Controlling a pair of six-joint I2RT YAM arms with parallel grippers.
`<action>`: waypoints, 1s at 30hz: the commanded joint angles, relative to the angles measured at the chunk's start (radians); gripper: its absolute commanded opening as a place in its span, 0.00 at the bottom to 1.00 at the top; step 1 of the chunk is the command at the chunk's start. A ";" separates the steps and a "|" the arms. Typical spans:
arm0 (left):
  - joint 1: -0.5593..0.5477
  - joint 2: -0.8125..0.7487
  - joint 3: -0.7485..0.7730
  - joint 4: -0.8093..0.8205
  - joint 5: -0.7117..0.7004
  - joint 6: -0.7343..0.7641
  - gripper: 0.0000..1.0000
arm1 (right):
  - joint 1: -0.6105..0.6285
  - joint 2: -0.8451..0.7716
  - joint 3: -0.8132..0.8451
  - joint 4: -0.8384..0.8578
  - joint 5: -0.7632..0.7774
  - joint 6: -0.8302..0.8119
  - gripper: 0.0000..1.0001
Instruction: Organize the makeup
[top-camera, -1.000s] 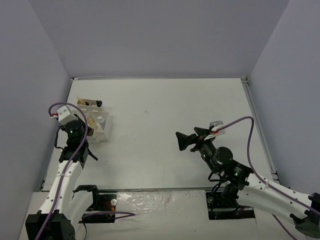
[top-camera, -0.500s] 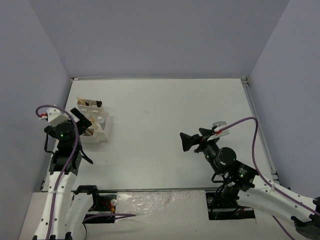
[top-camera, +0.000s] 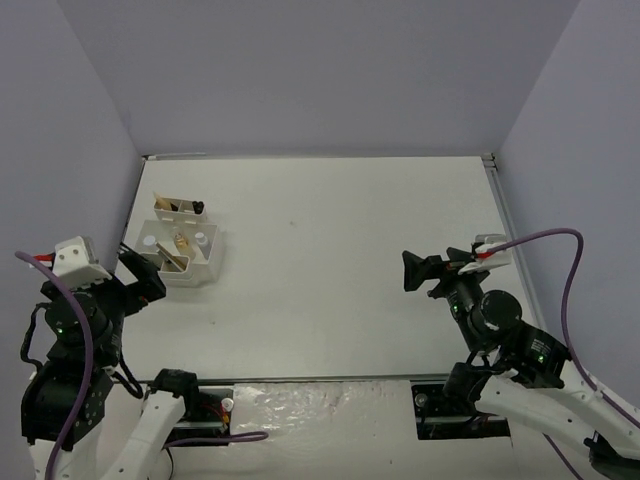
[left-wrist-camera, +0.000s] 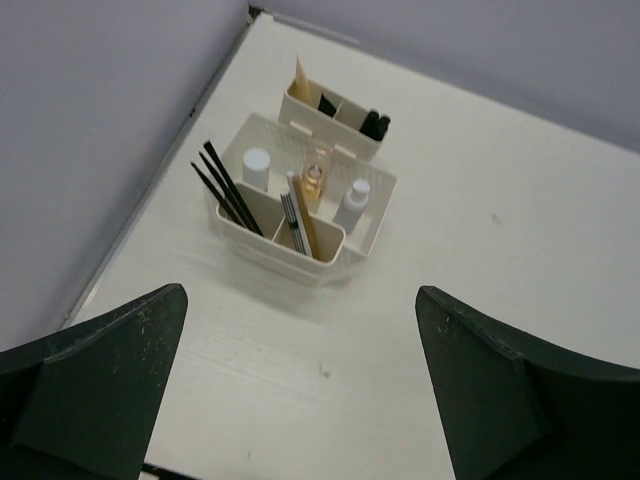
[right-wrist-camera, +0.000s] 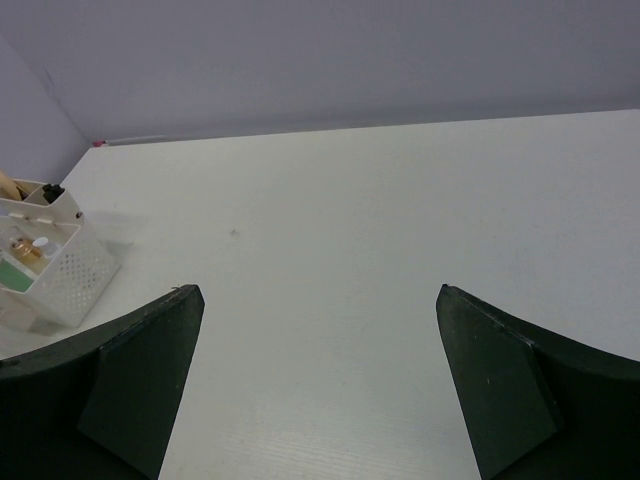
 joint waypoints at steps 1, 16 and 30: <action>-0.067 -0.018 0.030 -0.185 0.023 0.008 0.97 | -0.006 -0.056 0.066 -0.084 0.076 0.009 1.00; -0.119 -0.096 0.027 -0.230 0.010 -0.031 0.97 | 0.008 -0.174 0.062 -0.129 0.142 0.028 1.00; -0.121 -0.088 0.029 -0.234 -0.005 -0.039 0.97 | 0.041 -0.173 0.064 -0.131 0.173 0.027 1.00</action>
